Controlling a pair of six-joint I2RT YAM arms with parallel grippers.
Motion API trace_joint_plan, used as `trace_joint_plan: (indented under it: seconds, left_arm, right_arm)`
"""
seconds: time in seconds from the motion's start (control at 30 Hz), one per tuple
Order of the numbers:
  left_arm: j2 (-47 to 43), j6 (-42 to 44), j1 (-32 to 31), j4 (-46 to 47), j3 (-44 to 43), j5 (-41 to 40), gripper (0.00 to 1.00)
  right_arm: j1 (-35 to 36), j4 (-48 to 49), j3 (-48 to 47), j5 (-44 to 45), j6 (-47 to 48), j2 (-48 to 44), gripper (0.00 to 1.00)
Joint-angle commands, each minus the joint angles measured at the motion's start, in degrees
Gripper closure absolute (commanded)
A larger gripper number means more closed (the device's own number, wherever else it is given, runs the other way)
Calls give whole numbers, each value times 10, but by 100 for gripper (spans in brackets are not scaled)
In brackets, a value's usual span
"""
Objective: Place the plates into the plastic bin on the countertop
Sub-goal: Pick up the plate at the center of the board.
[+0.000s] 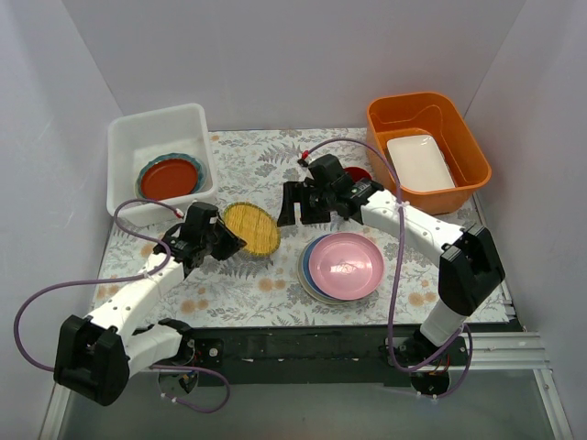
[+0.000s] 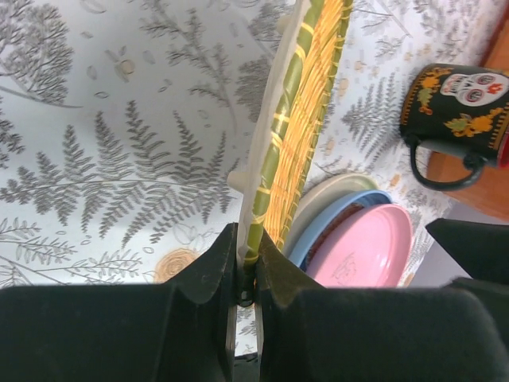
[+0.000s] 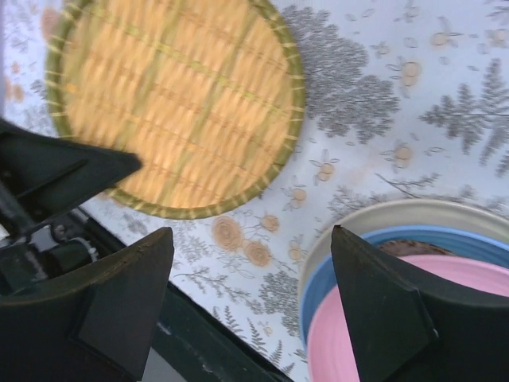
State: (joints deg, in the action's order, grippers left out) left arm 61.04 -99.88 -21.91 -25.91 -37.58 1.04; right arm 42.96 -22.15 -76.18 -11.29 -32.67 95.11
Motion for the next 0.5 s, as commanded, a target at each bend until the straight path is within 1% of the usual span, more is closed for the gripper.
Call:
trace_joint_plan:
  seconds: [0.0, 0.03, 0.23, 0.33, 0.47]
  left_arm:
    - [9, 32, 1, -10, -65, 15, 100]
    - [12, 35, 1, -12, -72, 17, 100]
    - [26, 57, 2, -41, -134, 12, 100]
    - [31, 65, 2, -53, -155, 11, 100]
    - [46, 78, 2, -63, -194, 10, 100]
  right_arm:
    - [-4, -115, -47, 107, 37, -20, 12]
    - [-4, -129, -54, 141, 41, -19, 12]
    - [-9, -213, -92, 227, 44, -10, 11]
    - [-11, -228, -91, 248, 49, -12, 10]
    - [-22, -230, -79, 251, 55, -26, 9]
